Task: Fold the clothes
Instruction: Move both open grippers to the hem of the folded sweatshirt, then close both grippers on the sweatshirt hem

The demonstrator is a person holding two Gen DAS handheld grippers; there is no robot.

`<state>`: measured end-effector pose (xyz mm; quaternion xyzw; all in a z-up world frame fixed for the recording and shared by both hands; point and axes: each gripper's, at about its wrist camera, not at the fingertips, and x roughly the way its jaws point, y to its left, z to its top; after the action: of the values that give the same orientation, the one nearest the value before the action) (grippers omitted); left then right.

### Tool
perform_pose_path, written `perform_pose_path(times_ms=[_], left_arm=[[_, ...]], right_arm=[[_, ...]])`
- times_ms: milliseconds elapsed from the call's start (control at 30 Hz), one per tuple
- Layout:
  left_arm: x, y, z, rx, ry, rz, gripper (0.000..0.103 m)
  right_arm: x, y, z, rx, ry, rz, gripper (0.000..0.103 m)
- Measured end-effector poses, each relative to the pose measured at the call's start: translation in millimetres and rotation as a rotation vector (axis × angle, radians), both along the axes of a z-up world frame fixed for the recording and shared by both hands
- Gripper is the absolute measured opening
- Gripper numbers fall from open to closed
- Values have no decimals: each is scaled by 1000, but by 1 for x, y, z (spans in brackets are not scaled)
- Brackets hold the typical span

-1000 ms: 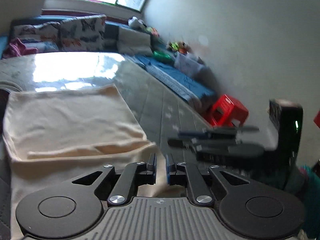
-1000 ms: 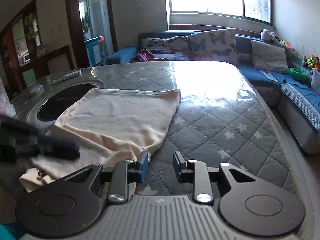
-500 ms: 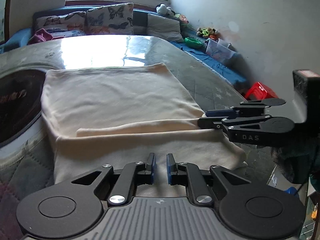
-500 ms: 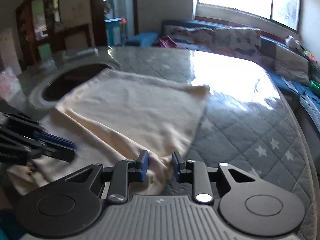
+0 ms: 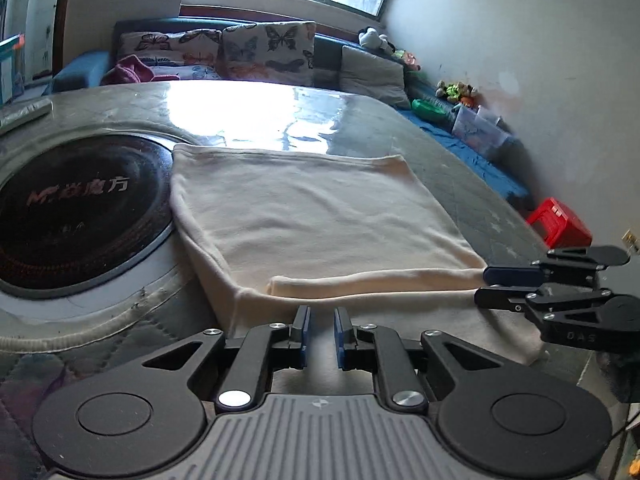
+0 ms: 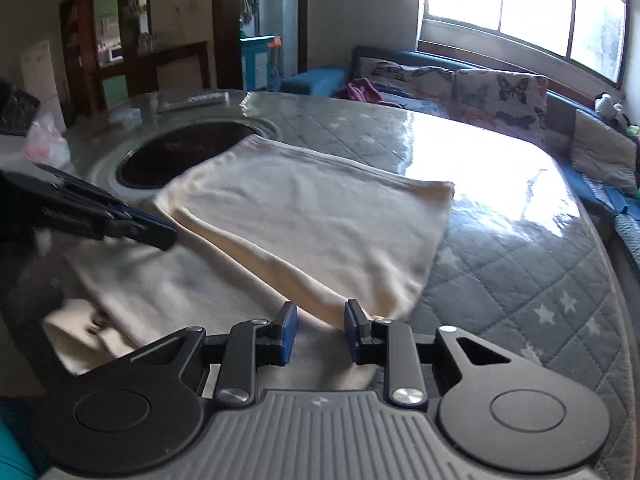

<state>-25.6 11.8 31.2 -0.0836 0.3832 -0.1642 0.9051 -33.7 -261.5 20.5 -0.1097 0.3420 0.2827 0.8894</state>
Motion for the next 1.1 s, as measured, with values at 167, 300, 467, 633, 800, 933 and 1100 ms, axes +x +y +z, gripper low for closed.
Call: perform_pose_path(times_ms=[167,300,467,633,800,933,1100], left_arm=[[-14,9,11,11,-28,-13,15],[-31,10,9,50,-27,-53,16],[-46,15,2,78,-23,-74,17],[-55,16,8,94,-39,-92,22],[-74,18,14,154,-59,-149,37],[-100,11,20,260,-124,-248,44],[-124,-8,11,410,-220,-398,45]], right_arm=[[-16,1,12,-15,-24,52,26],[-36,6,11,-43,-16,117,26],[-48,3,-5,-86,14,109,26],[-54,-1,2,-61,4,94,26],[-53,-4,-6,-66,22,80,27],[-60,-4,6,-62,-2,106,27],[-69,0,11,-103,-22,151,34]])
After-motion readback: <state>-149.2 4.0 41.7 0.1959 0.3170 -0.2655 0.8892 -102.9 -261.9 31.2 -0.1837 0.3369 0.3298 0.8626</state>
